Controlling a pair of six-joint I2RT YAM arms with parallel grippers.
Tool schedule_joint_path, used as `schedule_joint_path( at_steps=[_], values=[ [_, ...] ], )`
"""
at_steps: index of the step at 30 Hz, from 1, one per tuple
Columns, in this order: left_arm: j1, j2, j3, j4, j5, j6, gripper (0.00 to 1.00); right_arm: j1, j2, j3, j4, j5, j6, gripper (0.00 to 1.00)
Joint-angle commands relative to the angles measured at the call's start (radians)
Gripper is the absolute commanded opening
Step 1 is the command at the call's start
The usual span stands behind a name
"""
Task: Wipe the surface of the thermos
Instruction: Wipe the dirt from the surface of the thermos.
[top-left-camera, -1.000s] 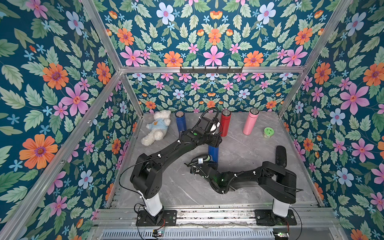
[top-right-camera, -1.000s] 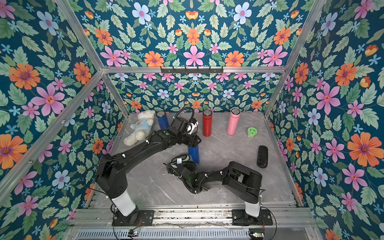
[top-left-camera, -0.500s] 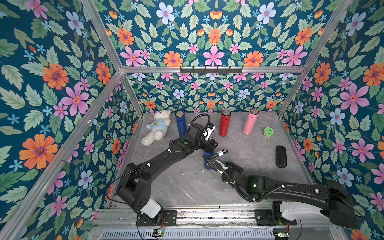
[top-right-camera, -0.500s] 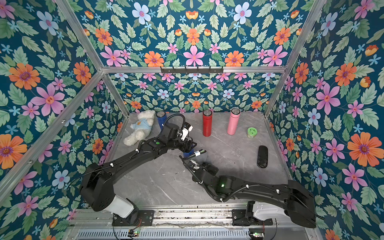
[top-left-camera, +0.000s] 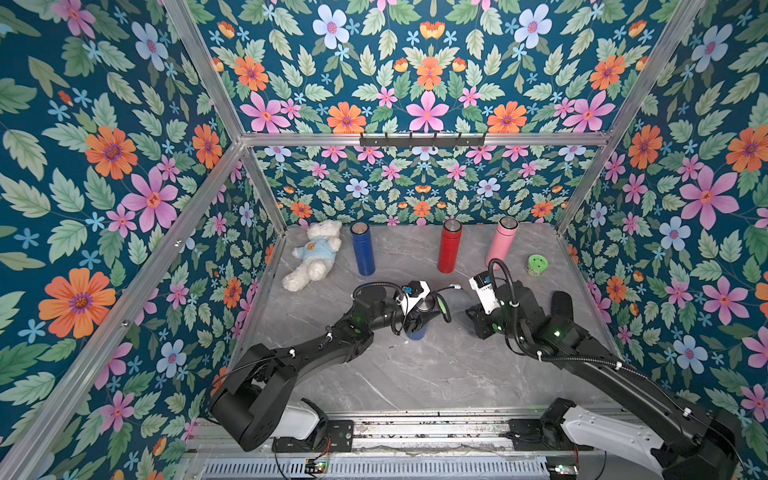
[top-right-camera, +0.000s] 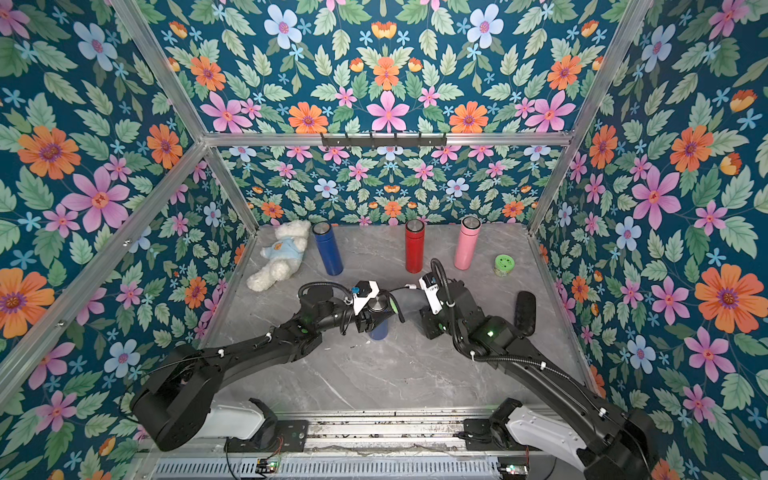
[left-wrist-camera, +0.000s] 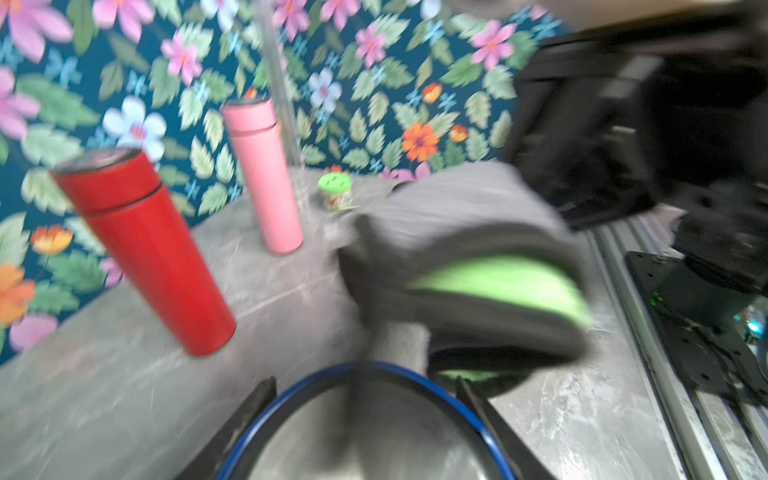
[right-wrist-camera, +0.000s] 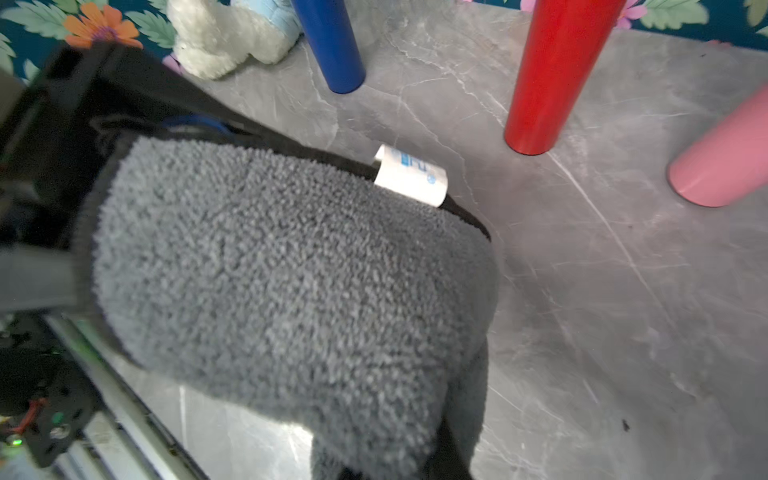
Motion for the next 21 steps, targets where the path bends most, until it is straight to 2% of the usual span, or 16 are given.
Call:
schedule_joint_path(
  at_steps=[1,5,11,16,21],
  values=[
    [-0.004,0.034,-0.026,0.13,0.136,0.016,0.0,-0.042,0.049,0.049,0.062,-0.185,0.069,0.0],
    [-0.005,0.069,-0.035,0.268,0.196,-0.031,0.0,-0.089,0.108,0.096,0.143,-0.31,0.107,0.0],
    [-0.005,0.15,-0.026,0.436,0.223,-0.089,0.0,-0.091,0.201,0.111,0.191,-0.438,0.148,0.0],
    [-0.003,0.23,-0.026,0.547,0.232,-0.137,0.0,-0.09,0.213,-0.006,0.263,-0.47,0.203,0.0],
    [0.008,0.289,-0.037,0.697,0.255,-0.215,0.0,-0.09,0.279,-0.147,0.42,-0.478,0.266,0.0]
  ],
)
